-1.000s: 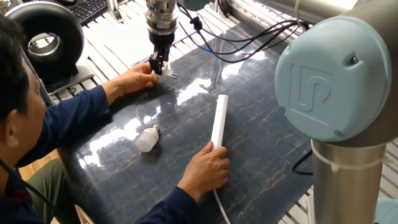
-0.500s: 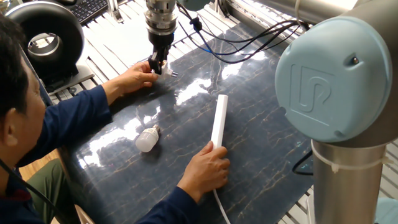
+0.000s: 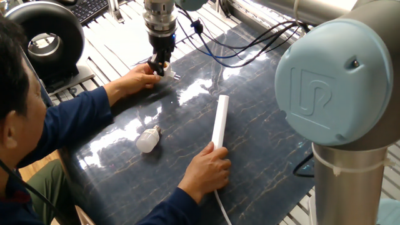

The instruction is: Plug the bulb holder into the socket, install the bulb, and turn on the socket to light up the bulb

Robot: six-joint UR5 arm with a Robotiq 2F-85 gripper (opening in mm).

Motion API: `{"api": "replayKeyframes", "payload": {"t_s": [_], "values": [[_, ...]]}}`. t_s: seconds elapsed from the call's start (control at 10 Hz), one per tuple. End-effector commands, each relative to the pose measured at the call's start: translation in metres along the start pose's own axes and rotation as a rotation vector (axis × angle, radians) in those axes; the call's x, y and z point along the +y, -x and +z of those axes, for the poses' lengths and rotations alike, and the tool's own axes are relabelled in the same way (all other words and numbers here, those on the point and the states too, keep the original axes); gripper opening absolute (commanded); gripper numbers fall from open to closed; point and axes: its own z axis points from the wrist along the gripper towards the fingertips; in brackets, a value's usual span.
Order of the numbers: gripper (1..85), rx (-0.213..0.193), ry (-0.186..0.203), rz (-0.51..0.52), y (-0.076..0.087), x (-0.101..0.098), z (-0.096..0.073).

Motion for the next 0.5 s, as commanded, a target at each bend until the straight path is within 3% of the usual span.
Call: {"api": "replayKeyframes", "payload": {"t_s": [0.0, 0.2, 0.3, 0.4], "values": [[1.3, 0.017, 0.036, 0.029, -0.007, 0.009, -0.012], [1.3, 0.044, 0.033, 0.004, -0.02, 0.013, -0.026], [1.3, 0.031, 0.053, -0.004, -0.022, 0.02, -0.032], [1.3, 0.017, 0.118, 0.027, -0.024, 0.042, -0.037]]}}
